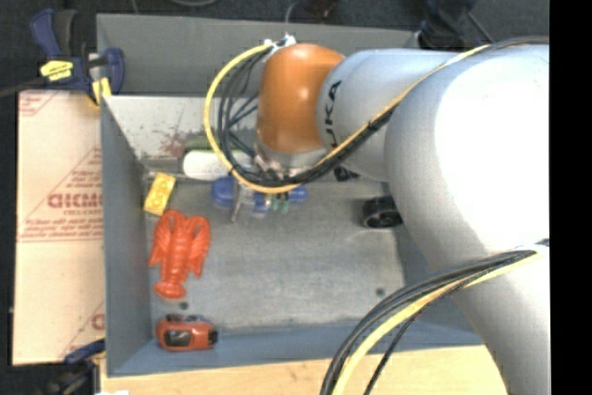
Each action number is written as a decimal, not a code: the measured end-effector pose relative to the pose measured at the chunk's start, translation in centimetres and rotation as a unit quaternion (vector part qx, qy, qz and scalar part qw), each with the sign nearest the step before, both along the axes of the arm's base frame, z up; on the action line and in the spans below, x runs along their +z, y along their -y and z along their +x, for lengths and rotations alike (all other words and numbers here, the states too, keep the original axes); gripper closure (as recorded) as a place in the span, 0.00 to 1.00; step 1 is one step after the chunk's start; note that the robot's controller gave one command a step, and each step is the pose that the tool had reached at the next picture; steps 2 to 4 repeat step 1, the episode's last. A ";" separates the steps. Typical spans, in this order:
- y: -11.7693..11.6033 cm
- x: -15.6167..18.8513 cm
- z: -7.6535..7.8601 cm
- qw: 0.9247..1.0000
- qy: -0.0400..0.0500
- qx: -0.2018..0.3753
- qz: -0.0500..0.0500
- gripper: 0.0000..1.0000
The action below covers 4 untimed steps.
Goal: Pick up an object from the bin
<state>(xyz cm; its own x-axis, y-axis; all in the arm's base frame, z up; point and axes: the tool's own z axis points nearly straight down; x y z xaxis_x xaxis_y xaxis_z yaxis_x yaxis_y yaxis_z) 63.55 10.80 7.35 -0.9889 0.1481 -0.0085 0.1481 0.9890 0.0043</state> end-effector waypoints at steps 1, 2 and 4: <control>0.0 0.0 0.0 1.000 0.000 0.000 0.000 1.00; 0.0 0.0 0.0 1.000 0.000 0.000 0.000 1.00; 0.0 0.0 0.0 1.000 0.000 0.000 0.000 1.00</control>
Offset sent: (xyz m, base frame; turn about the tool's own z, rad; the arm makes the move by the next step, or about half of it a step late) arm -0.0001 0.0000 0.0241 0.0000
